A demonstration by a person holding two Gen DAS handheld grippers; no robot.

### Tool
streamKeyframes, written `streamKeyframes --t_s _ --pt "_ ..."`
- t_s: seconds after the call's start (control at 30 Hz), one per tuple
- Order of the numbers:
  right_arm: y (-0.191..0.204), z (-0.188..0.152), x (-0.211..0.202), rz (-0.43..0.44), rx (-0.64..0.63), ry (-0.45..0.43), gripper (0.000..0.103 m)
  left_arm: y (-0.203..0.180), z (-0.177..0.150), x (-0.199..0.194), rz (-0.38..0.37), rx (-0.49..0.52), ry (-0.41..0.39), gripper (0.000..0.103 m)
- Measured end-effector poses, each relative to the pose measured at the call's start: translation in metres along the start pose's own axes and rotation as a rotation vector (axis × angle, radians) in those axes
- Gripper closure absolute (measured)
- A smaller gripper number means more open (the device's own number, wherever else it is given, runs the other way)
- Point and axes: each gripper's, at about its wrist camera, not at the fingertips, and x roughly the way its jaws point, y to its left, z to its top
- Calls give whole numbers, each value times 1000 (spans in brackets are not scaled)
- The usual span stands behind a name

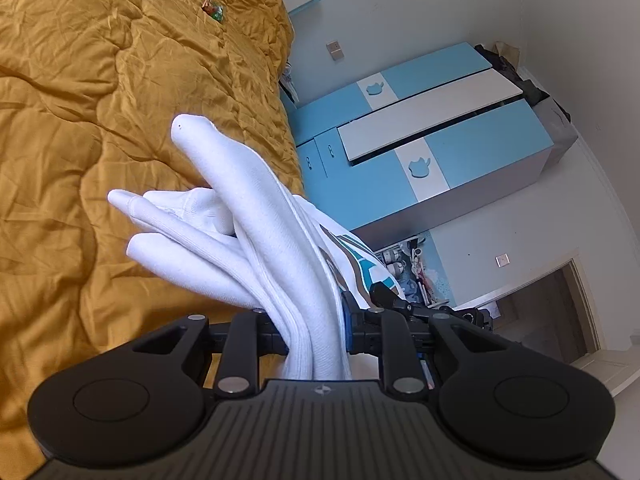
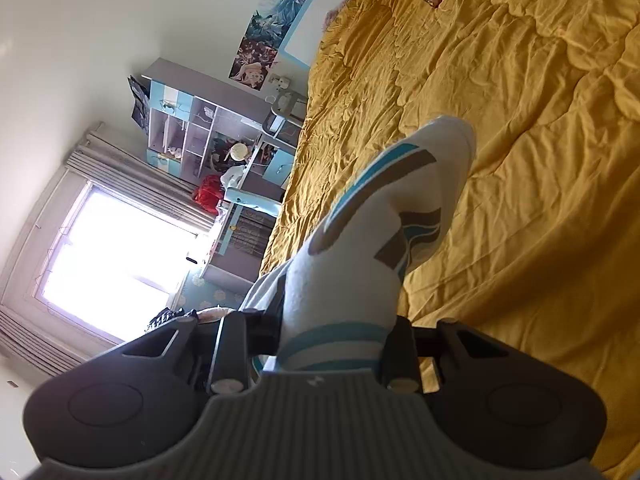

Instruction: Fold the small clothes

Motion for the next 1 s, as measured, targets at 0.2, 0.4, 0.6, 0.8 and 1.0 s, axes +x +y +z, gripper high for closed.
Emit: streamKeyframes --t_s 0.2,0.4,0.6,0.8,1.0 --pt "-31 49 -64 -74 -6 24 76 -7 -7 74 -64 -57 36 79" --pt "-75 79 -108 -153 10 47 76 -1 -23 140 -82 -148 101 79" --pt "-148 74 -124 -228 133 91 73 41 -55 185 -57 -291 185 79" --pt "-209 35 -137 -215 282 69 58 90 -82 187 -97 -480 225 79" --pt "-208 18 -164 -213 285 26 53 91 -79 177 -82 -430 227 78"
